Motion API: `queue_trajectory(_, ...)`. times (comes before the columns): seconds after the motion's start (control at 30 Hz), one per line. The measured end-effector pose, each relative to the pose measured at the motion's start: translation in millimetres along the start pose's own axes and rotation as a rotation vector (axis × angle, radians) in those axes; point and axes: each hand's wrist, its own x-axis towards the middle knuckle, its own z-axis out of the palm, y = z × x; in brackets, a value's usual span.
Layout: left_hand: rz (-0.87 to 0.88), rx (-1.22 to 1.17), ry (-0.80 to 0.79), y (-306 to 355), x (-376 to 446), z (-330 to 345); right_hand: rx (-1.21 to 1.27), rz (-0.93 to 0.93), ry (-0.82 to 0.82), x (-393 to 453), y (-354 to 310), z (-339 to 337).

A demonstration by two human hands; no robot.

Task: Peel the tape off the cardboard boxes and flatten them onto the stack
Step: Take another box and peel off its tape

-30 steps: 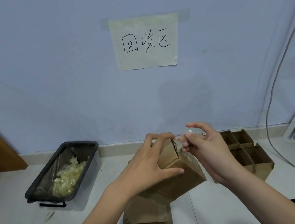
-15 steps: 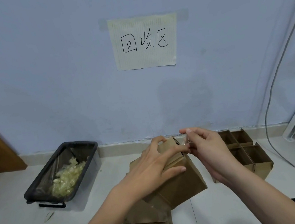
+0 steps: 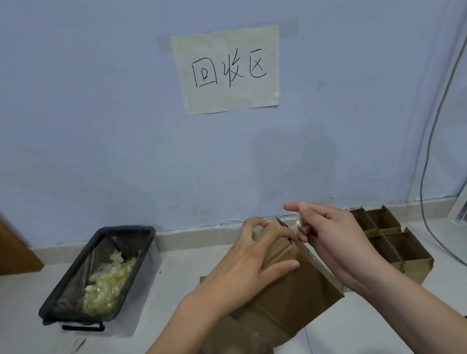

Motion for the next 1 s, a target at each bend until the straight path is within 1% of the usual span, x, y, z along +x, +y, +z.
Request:
queue_trajectory(0.13,0.0,-0.01,0.015,-1.2,-0.6,-1.0,-0.028,-0.019,-0.018,-2.5,-4.1,3.2)
queue_trajectory(0.33,-0.012,-0.013,0.035,-4.1,-1.7,-0.8,0.031,0.001,-0.051,-5.5,-10.7,3.2)
queue_trajectory(0.43,-0.008,-0.02,0.043,-5.8,-2.7,-1.1,-0.029,0.016,-0.075,-5.9,-13.8,0.4)
queue_trajectory(0.5,-0.006,-0.024,0.055,-7.5,-3.2,-2.1,-0.127,-0.014,-0.087,-4.6,-13.8,-2.1)
queue_trajectory(0.6,-0.005,-0.01,0.076,-11.3,-2.4,-5.4,-0.268,-0.068,-0.057,-3.0,-13.0,-7.7)
queue_trajectory(0.73,0.033,-0.016,0.084,-14.8,-1.3,-9.3,-0.259,-0.098,0.018,-2.1,-13.6,-12.7)
queue_trajectory(0.77,0.04,-0.019,0.08,-16.2,-1.0,-9.9,-0.302,-0.105,0.024,-2.4,-13.3,-11.2)
queue_trajectory(0.83,0.034,-0.027,0.085,-20.5,-0.4,-11.3,-0.532,-0.151,-0.004,-1.4,-8.7,-8.9)
queue_trajectory(0.9,0.017,-0.01,0.088,-25.9,-0.9,-10.6,-0.78,-0.167,-0.104,-1.5,-2.9,-5.1)
queue_trajectory(0.93,0.013,0.012,0.081,-27.8,-1.4,-9.5,-0.835,-0.147,-0.15,-2.3,-1.6,-3.0)
queue_trajectory(1.0,0.006,0.049,0.06,-30.2,-2.1,-7.4,-0.855,-0.098,-0.198,-3.0,-0.7,-0.4)
